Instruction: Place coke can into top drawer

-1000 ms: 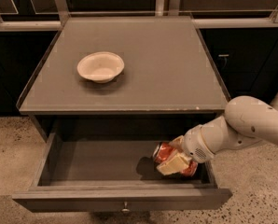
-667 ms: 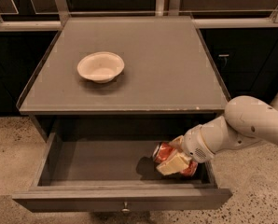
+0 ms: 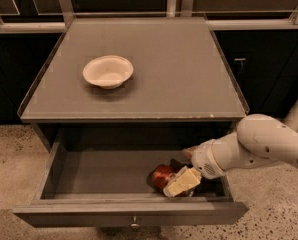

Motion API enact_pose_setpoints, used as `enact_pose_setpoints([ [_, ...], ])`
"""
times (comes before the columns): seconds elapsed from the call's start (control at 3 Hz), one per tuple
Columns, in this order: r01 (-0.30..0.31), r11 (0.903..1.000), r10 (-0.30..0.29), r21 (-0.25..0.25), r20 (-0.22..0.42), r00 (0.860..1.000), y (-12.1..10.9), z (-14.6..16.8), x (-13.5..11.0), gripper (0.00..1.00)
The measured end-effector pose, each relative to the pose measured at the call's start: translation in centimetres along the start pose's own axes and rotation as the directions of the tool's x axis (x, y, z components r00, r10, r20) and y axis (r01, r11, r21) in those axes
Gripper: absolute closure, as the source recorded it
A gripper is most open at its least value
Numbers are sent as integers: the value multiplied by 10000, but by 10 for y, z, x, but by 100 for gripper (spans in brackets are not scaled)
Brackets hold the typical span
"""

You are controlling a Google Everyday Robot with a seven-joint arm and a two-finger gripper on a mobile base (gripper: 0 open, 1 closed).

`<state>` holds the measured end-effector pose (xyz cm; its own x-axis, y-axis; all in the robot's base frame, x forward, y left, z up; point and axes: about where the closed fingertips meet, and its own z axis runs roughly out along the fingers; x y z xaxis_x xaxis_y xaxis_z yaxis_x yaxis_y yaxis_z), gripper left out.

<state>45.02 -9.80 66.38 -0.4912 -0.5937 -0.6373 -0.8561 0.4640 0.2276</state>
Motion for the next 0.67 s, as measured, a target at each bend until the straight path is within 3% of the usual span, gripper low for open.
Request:
enact_pose_setpoints([
  [0.33,-295,9917,276,1248,168,9995,0,7,-1,0],
  [0.67,-360,9808,270,1917,494,9984,-15,6,-7,0],
])
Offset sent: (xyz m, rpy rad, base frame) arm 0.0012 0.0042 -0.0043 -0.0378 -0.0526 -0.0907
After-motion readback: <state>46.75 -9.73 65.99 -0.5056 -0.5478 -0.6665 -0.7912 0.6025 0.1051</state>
